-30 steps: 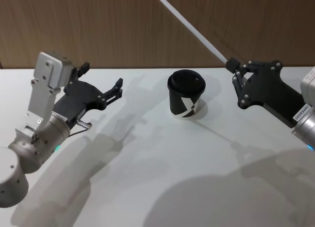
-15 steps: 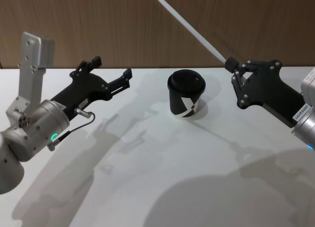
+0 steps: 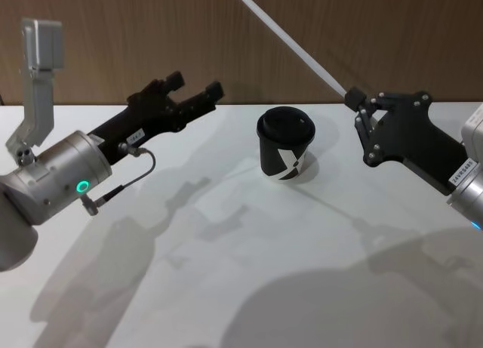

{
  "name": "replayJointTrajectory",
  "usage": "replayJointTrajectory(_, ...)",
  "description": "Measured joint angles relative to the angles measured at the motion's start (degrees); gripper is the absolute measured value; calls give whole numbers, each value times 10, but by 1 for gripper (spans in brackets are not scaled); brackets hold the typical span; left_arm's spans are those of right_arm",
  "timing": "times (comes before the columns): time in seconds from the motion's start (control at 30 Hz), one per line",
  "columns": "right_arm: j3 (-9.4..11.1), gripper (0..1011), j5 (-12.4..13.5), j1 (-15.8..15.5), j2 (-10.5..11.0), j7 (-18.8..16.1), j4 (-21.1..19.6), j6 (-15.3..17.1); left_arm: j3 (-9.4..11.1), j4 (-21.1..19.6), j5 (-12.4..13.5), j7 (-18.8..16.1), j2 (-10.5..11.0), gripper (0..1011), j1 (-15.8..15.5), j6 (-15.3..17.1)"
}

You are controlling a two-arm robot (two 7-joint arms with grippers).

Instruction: Pick up the straw with one hand, pass it to the other hand, and insert it into the cup.

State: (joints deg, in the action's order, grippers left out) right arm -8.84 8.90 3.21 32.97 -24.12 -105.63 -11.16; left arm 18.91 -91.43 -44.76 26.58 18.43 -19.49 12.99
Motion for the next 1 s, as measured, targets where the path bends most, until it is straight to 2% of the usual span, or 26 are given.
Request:
replayJointTrajectory(0.33, 0, 0, 0, 0, 0, -1, 0, -1, 4, 22, -76, 54, -23, 1003, -32, 48)
replayJointTrajectory(0.47, 0, 0, 0, 0, 0, -1, 0, -1, 11, 31, -95, 67, -35, 1002, -46, 62)
replayJointTrajectory(0.73, 0, 0, 0, 0, 0, -1, 0, -1, 30, 52, -117, 80, -58, 1003, -71, 79)
replayJointTrajectory(1.0, 0, 0, 0, 0, 0, -1, 0, -1, 42, 66, -120, 77, -70, 1002, -85, 80)
